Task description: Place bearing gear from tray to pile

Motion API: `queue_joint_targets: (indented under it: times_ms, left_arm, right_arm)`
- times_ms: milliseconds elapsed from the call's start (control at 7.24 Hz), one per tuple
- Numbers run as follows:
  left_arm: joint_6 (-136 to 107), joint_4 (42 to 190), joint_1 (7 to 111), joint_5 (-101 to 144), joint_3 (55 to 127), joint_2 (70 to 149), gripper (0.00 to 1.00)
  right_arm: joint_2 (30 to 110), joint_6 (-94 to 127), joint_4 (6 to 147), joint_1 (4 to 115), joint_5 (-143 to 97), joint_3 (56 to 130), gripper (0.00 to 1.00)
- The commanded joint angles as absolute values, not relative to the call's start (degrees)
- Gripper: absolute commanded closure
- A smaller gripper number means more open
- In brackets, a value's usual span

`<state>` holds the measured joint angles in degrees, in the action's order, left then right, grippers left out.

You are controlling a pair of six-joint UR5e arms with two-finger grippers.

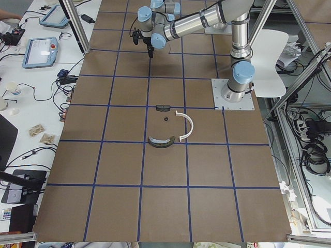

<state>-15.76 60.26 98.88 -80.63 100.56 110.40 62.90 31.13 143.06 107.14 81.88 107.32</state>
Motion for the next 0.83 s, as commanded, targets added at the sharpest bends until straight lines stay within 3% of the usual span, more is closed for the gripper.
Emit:
queue_joint_targets:
  times_ms: [0,138,690]
  left_arm:
    - [-15.82,60.12,98.88,-81.03,100.55,110.57,0.00]
    - [-17.65,59.86,99.22,-80.51,100.20,110.65,0.00]
    - [-26.62,55.20,108.52,-81.21,96.51,116.53,0.00]
  right_arm:
    - [63.45,30.34,142.13,106.01,80.87,105.57,0.00]
    - [65.20,27.28,140.38,104.26,81.82,103.82,0.00]
    - [78.36,10.13,100.50,98.70,92.43,90.48,0.00]
